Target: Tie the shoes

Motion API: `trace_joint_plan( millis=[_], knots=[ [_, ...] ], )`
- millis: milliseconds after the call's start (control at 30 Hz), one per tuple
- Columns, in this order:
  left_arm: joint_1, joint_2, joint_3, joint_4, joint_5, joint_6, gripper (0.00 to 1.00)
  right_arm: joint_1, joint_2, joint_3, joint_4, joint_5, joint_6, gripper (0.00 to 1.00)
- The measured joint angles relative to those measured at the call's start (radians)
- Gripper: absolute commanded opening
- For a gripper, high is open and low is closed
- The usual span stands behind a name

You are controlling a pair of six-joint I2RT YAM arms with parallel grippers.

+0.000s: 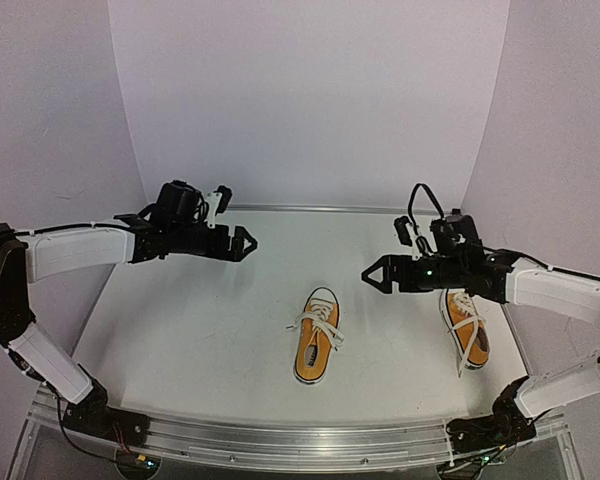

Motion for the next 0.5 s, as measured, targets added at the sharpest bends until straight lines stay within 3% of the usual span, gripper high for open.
trace_joint_plan(
  millis=[267, 500],
  knots=[
    [0.212, -0.004, -0.077, -0.027, 0.005, -0.123, 1.0, -0.158, 0.026, -0.033, 0.009, 0.022, -0.001, 0.98],
    [0.209, 0.016, -0.169, -0.026, -0.004, -0.183, 1.0, -0.163, 0.11, -0.123, 0.028, 0.012, 0.002, 0.98]
  ],
)
